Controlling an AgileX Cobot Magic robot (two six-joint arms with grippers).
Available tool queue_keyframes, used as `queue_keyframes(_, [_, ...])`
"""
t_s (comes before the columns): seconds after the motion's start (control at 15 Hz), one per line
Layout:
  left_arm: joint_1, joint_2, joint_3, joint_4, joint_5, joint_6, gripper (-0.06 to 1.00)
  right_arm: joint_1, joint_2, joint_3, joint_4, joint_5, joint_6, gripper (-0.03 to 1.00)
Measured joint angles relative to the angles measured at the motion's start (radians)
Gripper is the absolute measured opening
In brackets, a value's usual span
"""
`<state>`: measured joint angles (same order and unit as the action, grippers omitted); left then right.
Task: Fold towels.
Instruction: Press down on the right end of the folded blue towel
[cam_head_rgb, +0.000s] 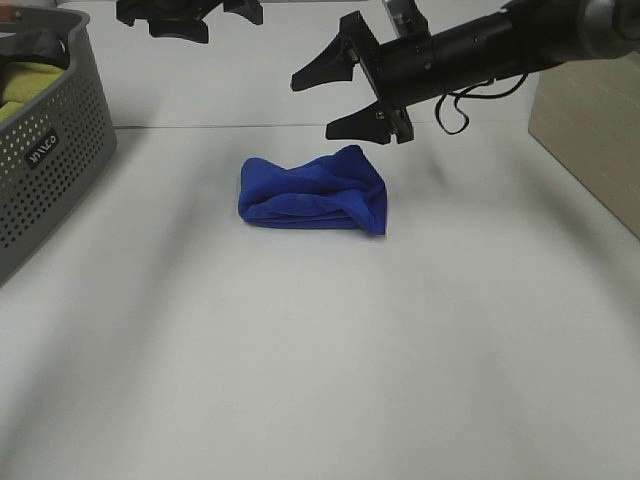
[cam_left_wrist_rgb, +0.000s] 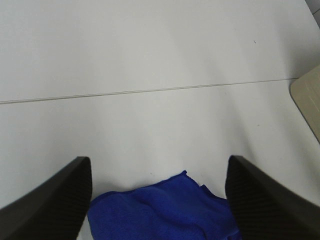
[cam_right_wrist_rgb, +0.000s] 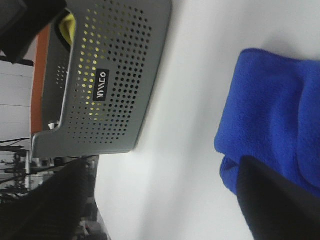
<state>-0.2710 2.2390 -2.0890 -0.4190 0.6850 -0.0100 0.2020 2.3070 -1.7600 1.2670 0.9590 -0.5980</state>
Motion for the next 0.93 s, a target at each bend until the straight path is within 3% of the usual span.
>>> queue_keyframes(0.13, [0.002, 0.000, 0.000, 0.002, 0.002, 0.002, 0.71, 0.000, 0.054, 0.000, 0.071, 0.000, -0.057, 0.77])
queue_keyframes(0.4, [0.002, 0.000, 0.000, 0.009, -0.001, 0.010, 0.71, -0.003, 0.133, 0.000, 0.065, -0.025, -0.082, 0.77])
queue_keyframes(0.6, [0.002, -0.001, 0.000, 0.014, -0.001, 0.010, 0.71, -0.035, 0.148, 0.000, -0.034, -0.037, -0.008, 0.77])
queue_keyframes(0.93, [0.002, -0.001, 0.000, 0.030, 0.007, 0.010, 0.71, -0.099, 0.111, 0.000, -0.181, 0.056, 0.041, 0.77])
